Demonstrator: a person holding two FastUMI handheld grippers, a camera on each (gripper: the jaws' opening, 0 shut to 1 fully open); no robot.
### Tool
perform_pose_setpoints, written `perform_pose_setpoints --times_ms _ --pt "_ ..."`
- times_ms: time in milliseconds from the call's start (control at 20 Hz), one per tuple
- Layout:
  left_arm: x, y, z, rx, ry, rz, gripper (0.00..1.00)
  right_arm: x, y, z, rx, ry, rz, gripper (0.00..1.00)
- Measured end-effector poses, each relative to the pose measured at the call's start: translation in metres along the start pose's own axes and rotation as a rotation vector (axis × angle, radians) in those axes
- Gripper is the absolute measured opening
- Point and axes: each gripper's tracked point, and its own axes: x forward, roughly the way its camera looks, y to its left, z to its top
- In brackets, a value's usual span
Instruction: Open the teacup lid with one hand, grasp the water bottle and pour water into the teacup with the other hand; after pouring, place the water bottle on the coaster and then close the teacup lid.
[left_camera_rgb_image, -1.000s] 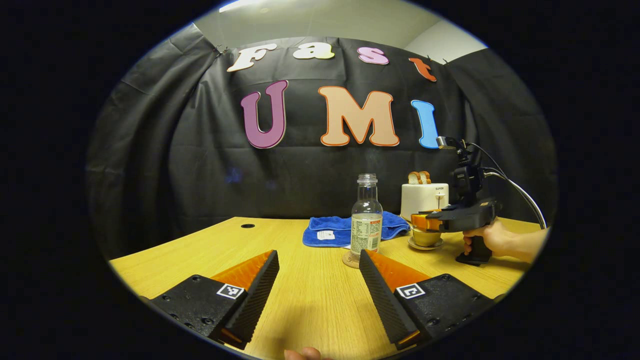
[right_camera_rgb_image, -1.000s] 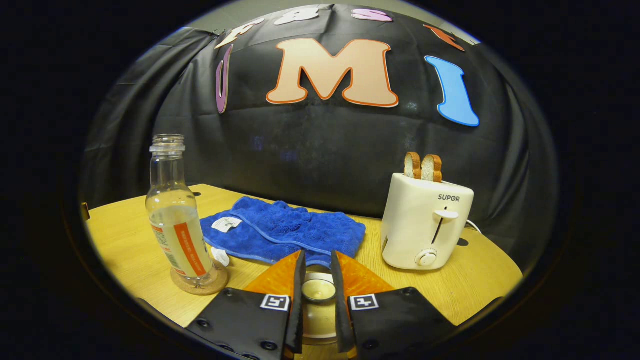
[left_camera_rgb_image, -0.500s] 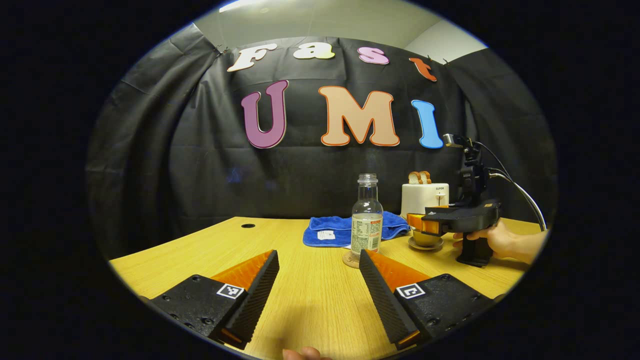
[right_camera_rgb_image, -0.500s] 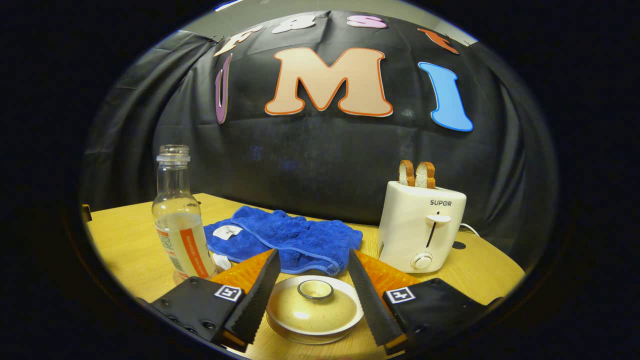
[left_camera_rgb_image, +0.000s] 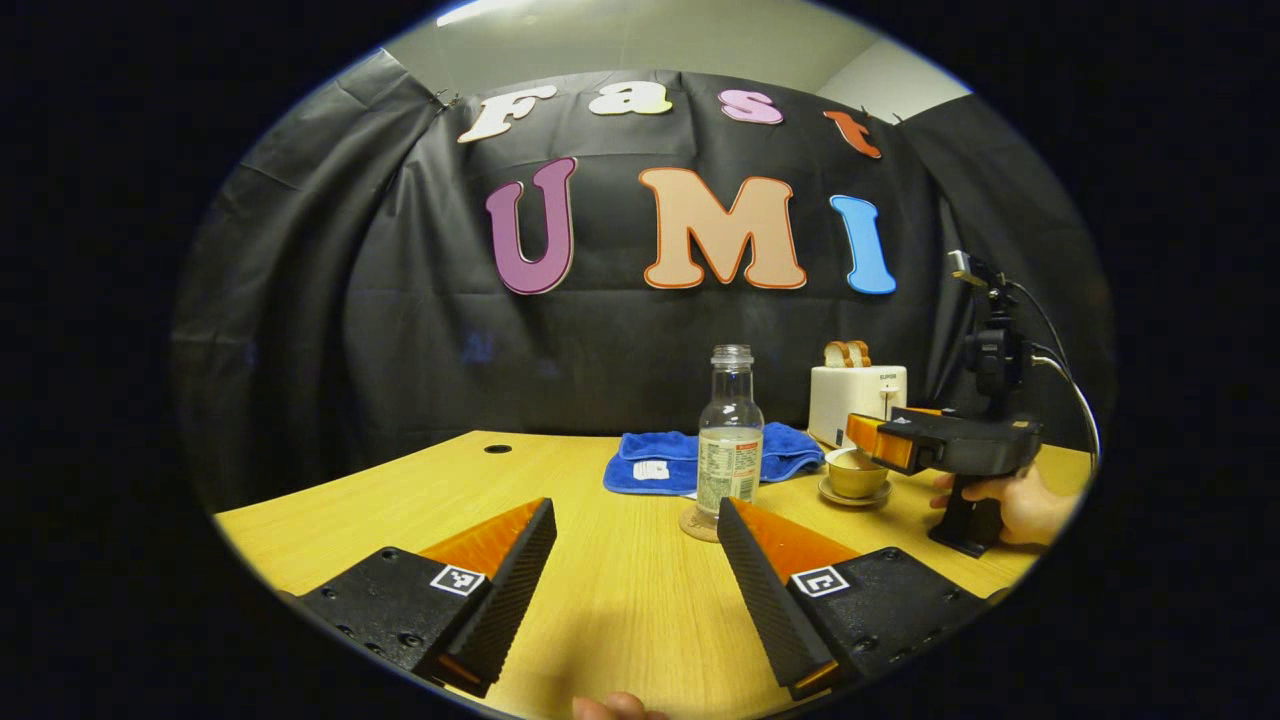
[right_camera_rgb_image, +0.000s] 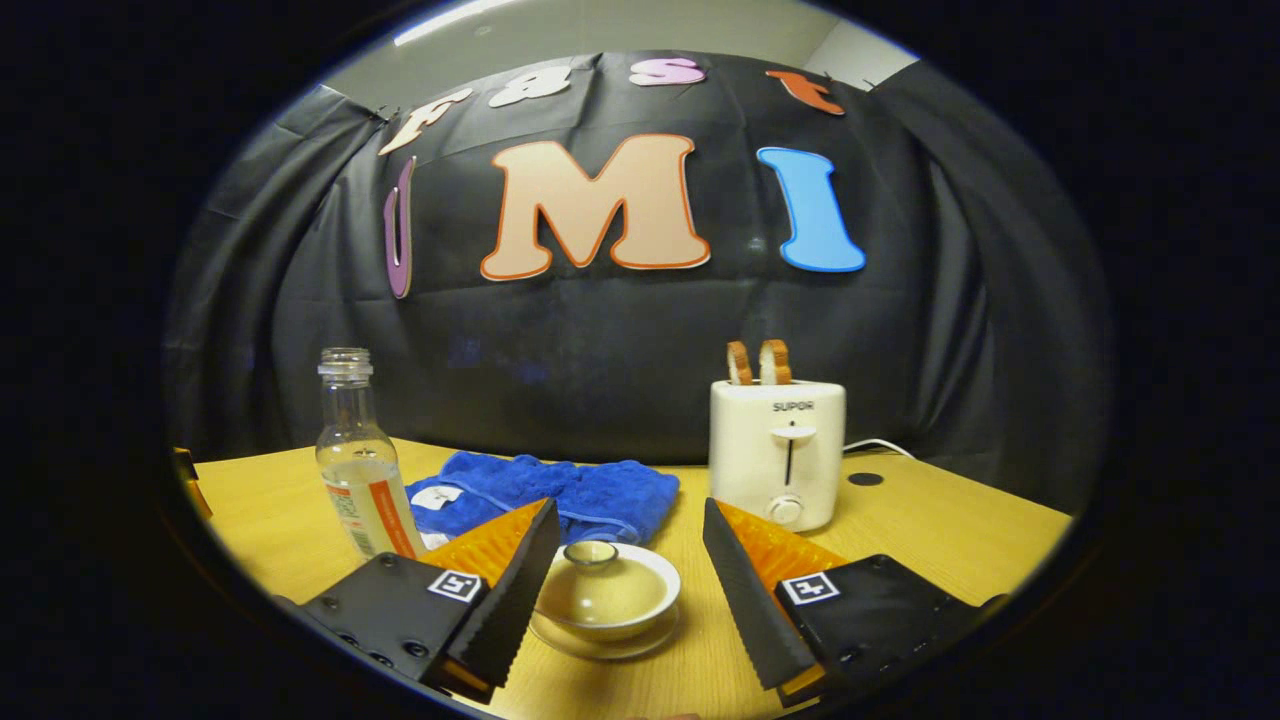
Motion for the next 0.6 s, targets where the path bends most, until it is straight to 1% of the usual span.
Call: perform_pose_setpoints --times_ms 50,100,150,200,250,450,500,550,600 --pt "0.0 -0.004 0.0 0.0 -0.001 -0.001 0.95 -0.016 0.004 0.0 -0.003 -0.004 0.005 0.92" --pt "-0.001 -0.009 0.001 0.0 -0.001 -0.004 0.95 -0.03 0.002 0.002 0.0 -0.008 -0.008 0.87" --pt "-0.002 -0.014 0.0 0.0 -0.001 -0.006 0.95 -0.044 -0.001 0.002 -0.002 -0.008 -0.028 0.92" --pt "-0.003 -0.019 0.001 0.0 -0.003 -0.01 0.95 -0.06 -0.001 0.004 0.004 -0.015 -0.034 0.92" --pt "-0.005 -0.025 0.0 0.003 -0.003 -0.018 0.95 -0.075 0.002 0.004 0.001 -0.011 -0.024 0.92" --pt "-0.02 -0.033 0.001 0.0 -0.001 0.0 0.96 -0.128 0.003 0.006 0.004 -0.015 -0.024 0.92" --pt "-0.025 -0.034 0.002 0.003 -0.005 0.0 0.96 -0.14 0.007 0.006 0.005 -0.014 -0.011 0.87" --pt "-0.028 -0.037 0.001 0.001 -0.002 0.004 0.96 -0.151 0.011 0.006 0.003 -0.014 -0.003 0.92" --pt "-0.032 -0.037 0.002 0.002 -0.003 0.017 0.95 -0.16 0.012 0.006 0.004 -0.015 -0.004 0.92"
